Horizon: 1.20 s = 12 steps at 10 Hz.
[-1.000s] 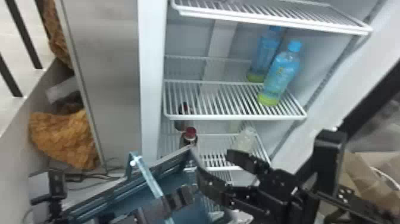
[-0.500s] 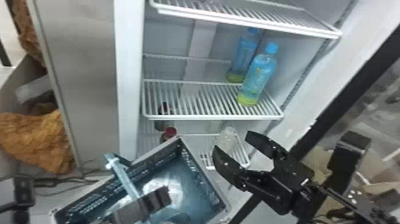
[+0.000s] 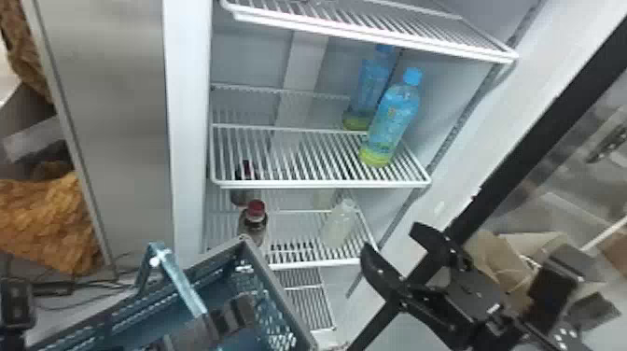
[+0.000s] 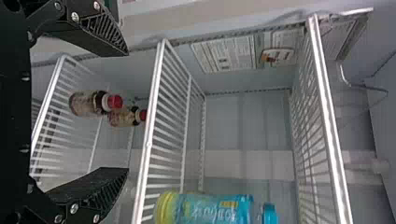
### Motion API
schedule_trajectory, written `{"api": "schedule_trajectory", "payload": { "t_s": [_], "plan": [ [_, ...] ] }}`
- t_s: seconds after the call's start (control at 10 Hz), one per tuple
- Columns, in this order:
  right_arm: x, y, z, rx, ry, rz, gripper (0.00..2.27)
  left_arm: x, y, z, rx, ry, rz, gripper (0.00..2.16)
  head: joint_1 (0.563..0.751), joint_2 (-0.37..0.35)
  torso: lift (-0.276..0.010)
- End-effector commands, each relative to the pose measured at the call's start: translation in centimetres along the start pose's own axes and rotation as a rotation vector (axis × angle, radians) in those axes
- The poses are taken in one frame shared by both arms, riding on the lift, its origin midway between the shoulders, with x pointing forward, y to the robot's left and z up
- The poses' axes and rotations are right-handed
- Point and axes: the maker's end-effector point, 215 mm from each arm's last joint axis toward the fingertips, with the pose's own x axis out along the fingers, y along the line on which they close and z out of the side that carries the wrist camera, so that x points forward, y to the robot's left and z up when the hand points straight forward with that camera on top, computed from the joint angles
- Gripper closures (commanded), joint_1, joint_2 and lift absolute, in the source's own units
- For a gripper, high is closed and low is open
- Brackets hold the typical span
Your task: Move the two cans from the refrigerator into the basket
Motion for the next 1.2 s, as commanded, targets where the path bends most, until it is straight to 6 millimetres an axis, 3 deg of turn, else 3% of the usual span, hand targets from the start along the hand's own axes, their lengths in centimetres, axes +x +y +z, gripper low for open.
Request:
{"api": "schedule_trajectory", "payload": {
  "t_s": [0.0,0.3,0.7,0.9,1.1],
  "plan": [
    [-1.0,-1.7,-1.6,0.004,-0.005,-0.028,0.19,-0.1,0.1,-0.1,-0.002,0.001,0.002,1.2,0.695,-0.35,-0.035],
    [-3.5,-4.5,-4.0,0.002,0.019,-0.101,0.19,-0.2,0.2,-0.3,-0.005,0.004,0.006,1.2,0.695,-0.35,-0.035],
    [-5.3,-6.0,-9.0,0.075,0.033,-0.093,0.19,0.1,0.1,-0.5,-0.006,0.016,0.004,1.2,0.695,-0.35,-0.035],
    [-6.6,-5.0,-9.8,0.051,0.062,-0.08,0.19,0.2,0.2,-0.6,-0.004,0.021,0.007,1.2,0.695,-0.35,-0.035],
    [-7.6,-4.8,-9.4,0.021,0.076,-0.092,0.19,0.0,0.3,-0.5,-0.005,0.017,0.009,1.2,0.695,-0.35,-0.035]
  ]
}}
